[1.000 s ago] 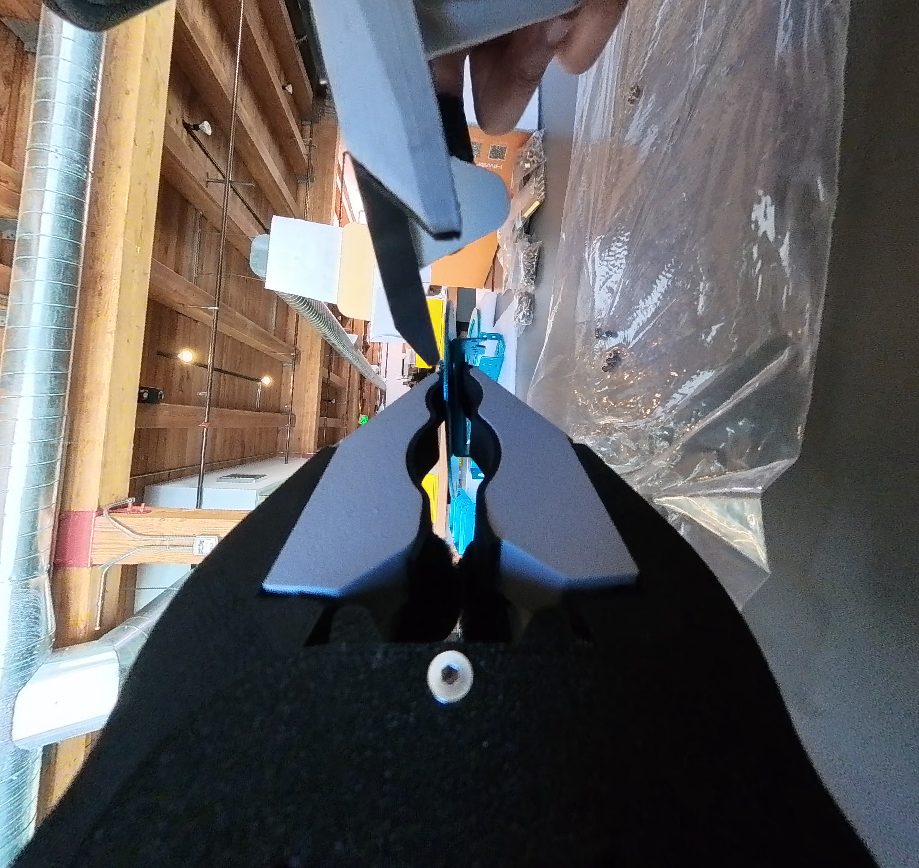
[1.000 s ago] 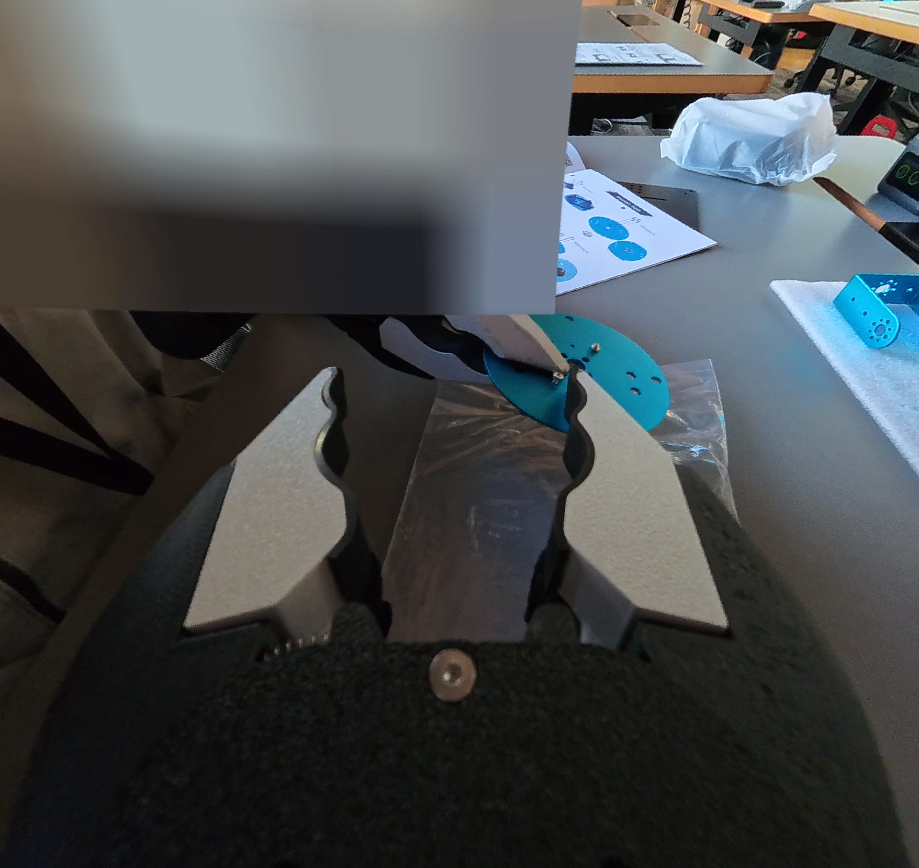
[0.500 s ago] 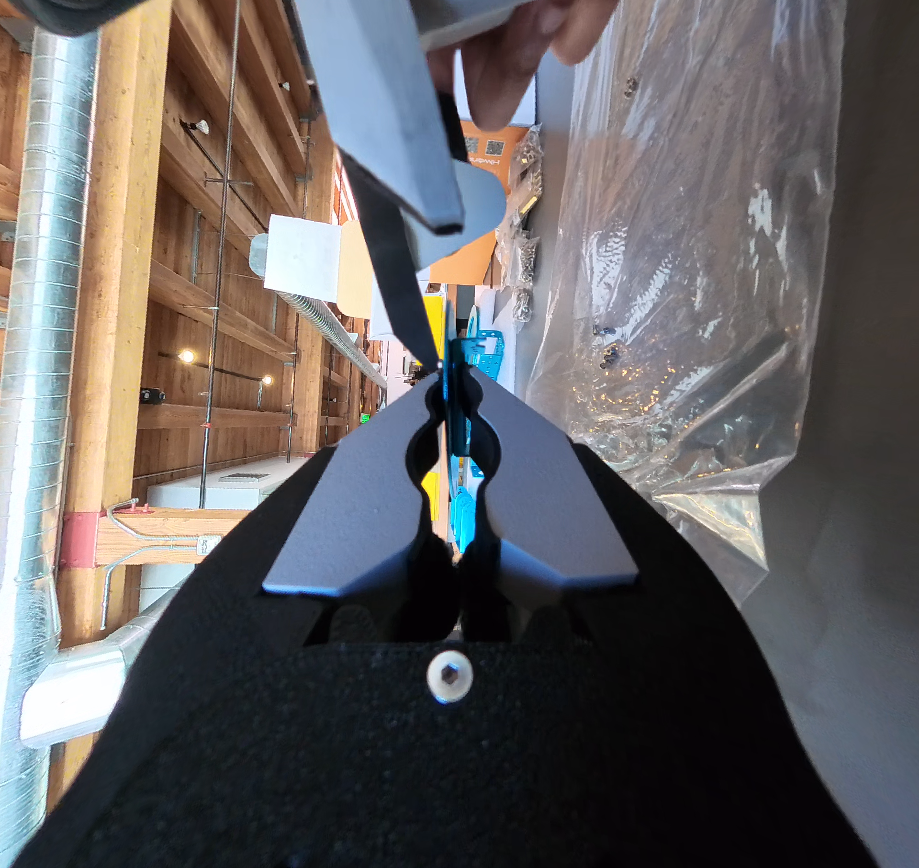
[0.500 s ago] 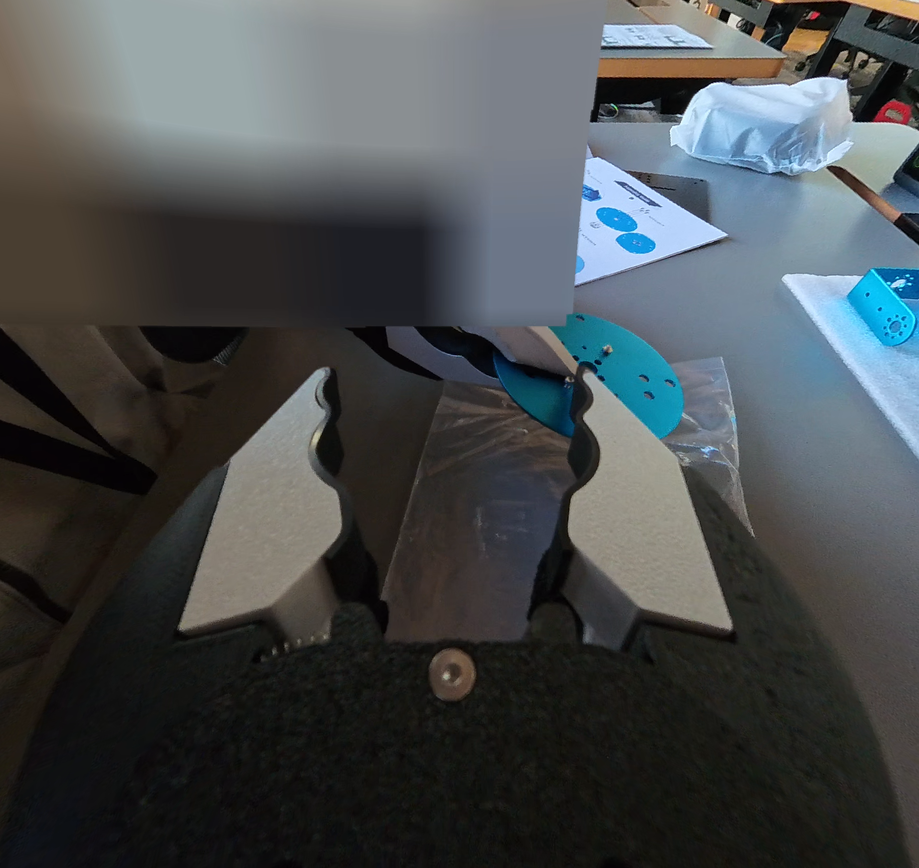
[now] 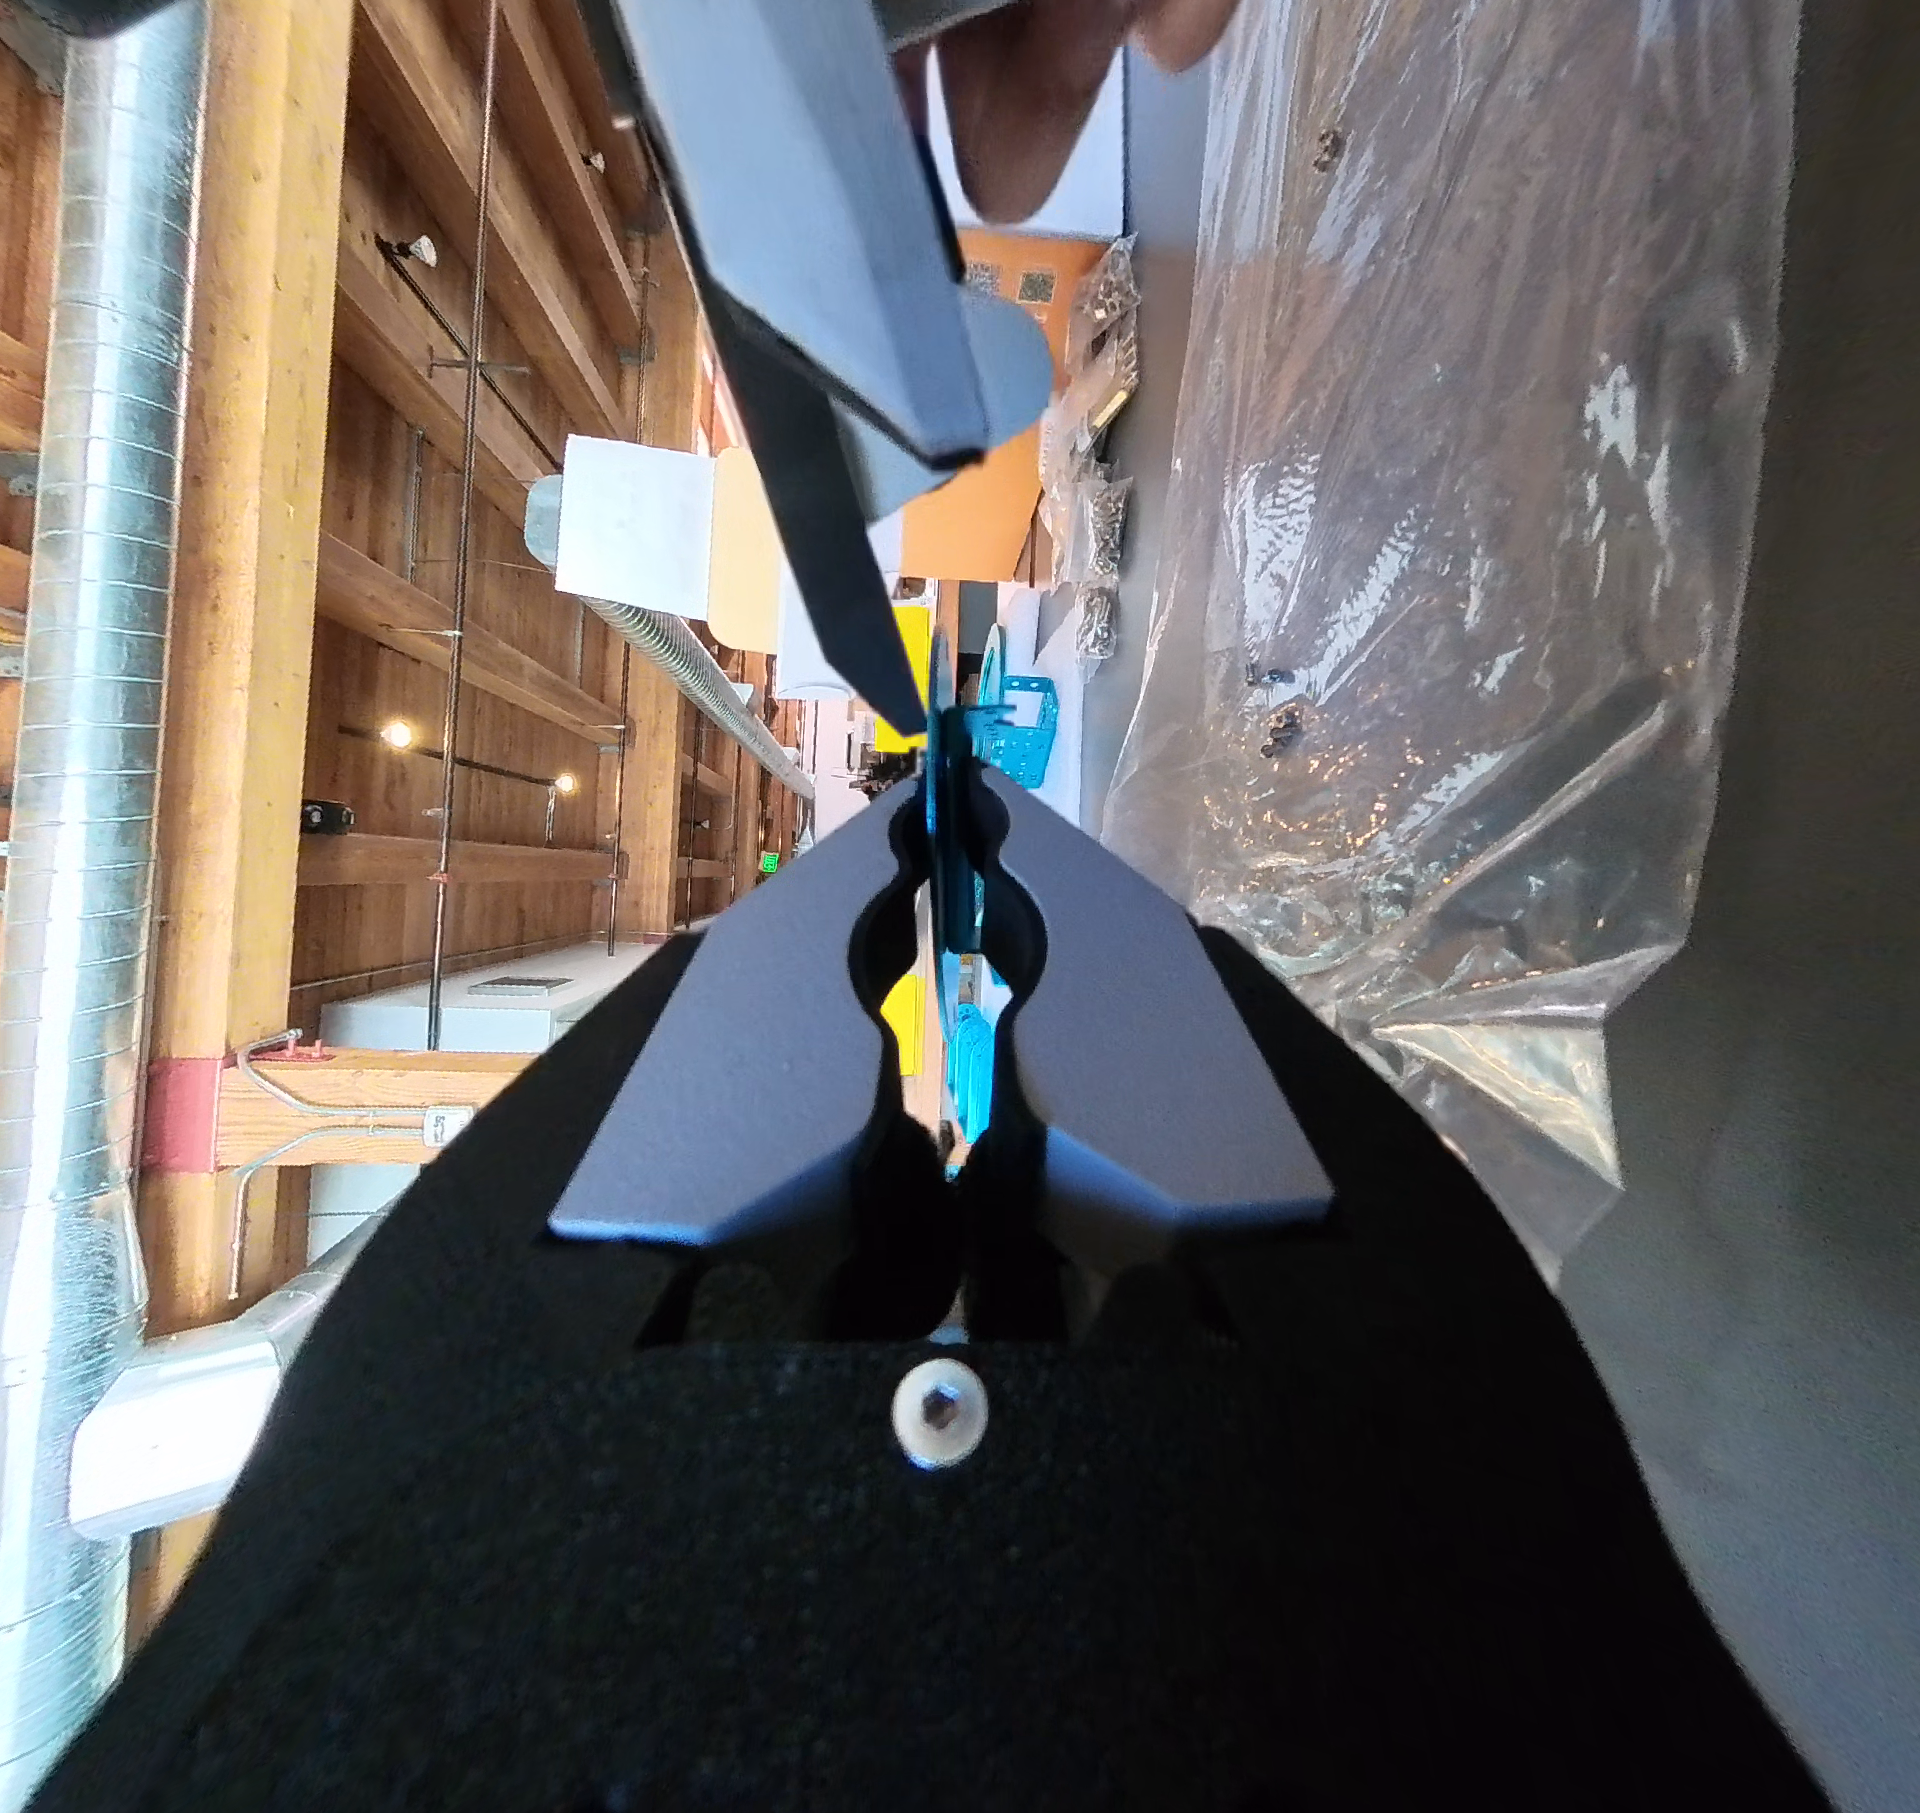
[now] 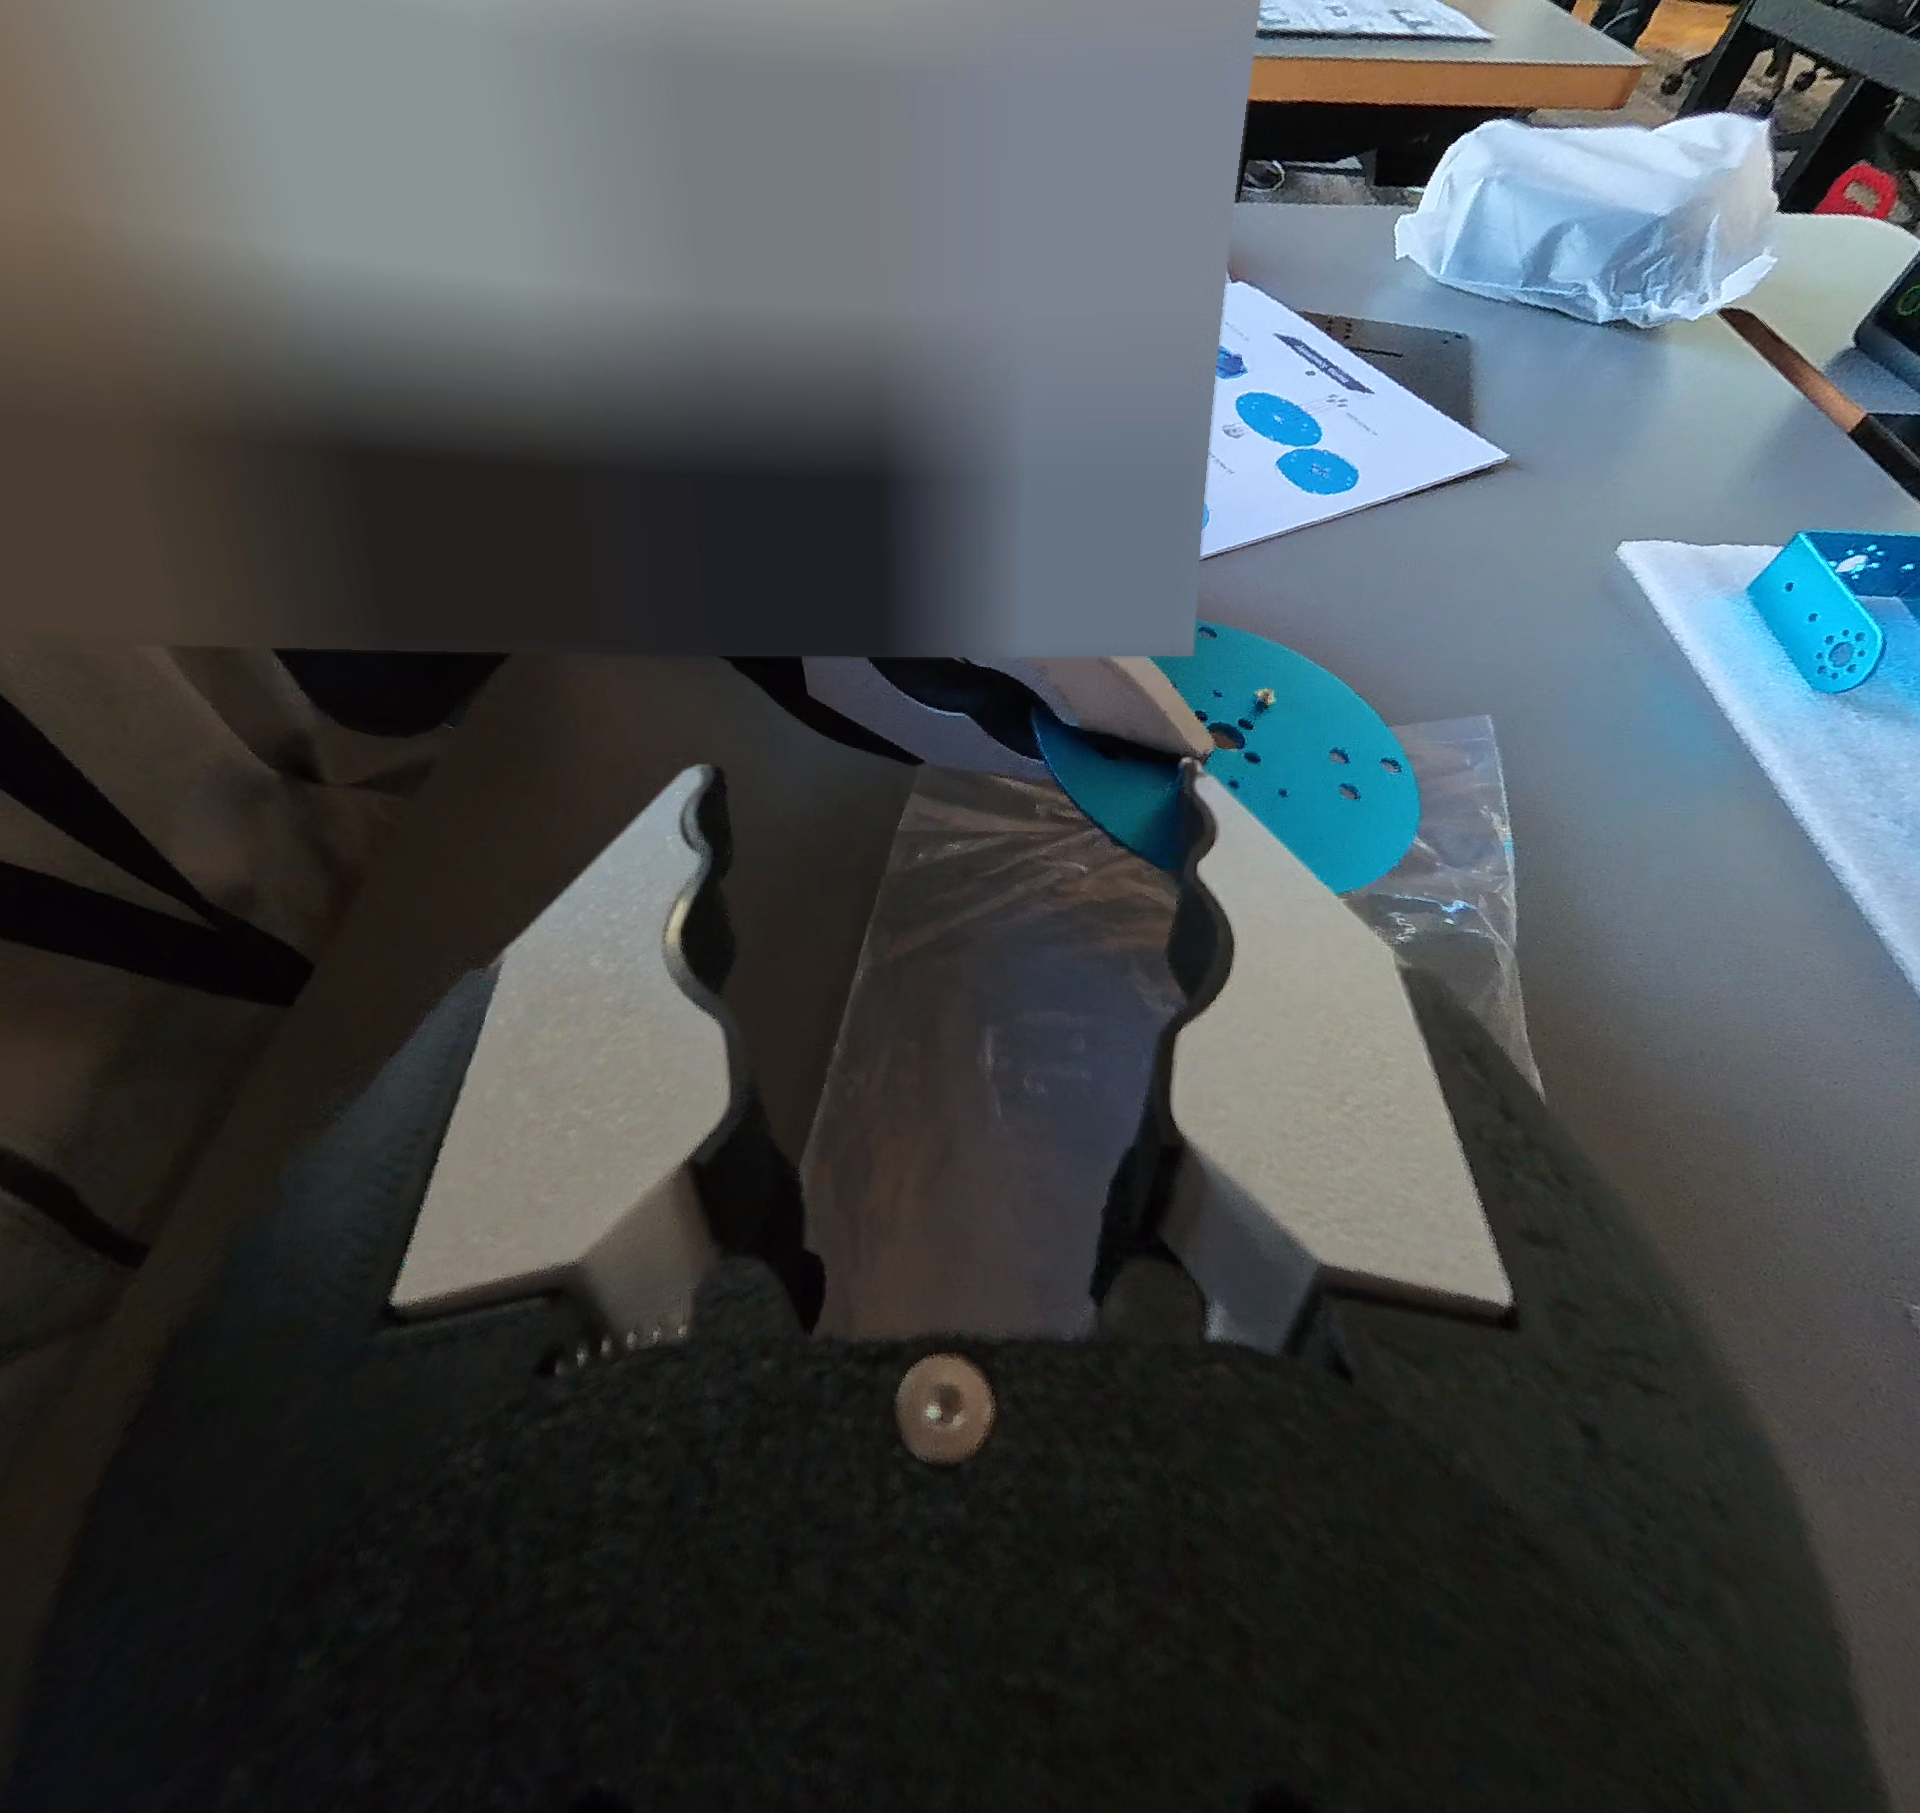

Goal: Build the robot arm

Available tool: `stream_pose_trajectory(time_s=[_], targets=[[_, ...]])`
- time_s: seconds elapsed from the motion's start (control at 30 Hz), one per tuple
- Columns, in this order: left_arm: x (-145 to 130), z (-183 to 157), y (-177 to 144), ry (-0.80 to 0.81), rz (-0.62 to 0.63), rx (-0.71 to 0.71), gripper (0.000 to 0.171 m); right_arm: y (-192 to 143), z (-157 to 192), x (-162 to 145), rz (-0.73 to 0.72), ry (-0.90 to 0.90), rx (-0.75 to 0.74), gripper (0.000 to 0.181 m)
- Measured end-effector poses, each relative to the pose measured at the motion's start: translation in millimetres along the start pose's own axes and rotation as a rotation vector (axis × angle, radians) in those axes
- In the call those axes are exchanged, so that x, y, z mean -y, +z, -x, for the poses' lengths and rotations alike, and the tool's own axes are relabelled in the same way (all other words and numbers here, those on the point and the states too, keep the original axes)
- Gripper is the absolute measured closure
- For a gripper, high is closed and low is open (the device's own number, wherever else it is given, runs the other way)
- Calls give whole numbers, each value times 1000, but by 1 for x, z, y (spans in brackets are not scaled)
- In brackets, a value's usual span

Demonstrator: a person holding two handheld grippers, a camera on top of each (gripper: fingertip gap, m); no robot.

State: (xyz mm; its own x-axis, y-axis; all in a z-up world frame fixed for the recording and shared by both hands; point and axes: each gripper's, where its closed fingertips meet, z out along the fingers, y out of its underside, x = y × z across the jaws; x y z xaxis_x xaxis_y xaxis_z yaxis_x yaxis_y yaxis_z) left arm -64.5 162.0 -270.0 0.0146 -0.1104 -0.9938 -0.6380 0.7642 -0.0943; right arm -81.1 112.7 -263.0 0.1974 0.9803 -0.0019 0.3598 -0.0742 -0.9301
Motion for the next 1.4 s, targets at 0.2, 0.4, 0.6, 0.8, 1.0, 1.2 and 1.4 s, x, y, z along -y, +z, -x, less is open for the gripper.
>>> stream_pose_trajectory(time_s=[0.2, 0.4, 0.6, 0.8, 1.0, 1.2, 1.4], targets=[[2, -1, 0, 8, -5, 0, 168, 6, 1, 1, -7, -5, -3, 84], [-3, 1, 1, 8, 12, 4, 168, -2, -2, 5, -13, 11, -9, 94], [0, 0, 0, 13, 3, 1, 168, 9, 1, -1, 6, 6, 0, 79], [-3, -1, 1, 15, 12, 0, 169, -1, -1, 2, 4, 21, -1, 93], [-1, -3, 1, 23, 7, -9, 169, 10, 2, -3, 26, 23, 5, 79], [-4, -3, 2, 33, 20, -3, 169, 0, 0, 4, 8, 45, 8, 88], [-2, -6, 2, 37, 16, -16, 169, 10, 3, -5, 37, 35, 14, 77]])
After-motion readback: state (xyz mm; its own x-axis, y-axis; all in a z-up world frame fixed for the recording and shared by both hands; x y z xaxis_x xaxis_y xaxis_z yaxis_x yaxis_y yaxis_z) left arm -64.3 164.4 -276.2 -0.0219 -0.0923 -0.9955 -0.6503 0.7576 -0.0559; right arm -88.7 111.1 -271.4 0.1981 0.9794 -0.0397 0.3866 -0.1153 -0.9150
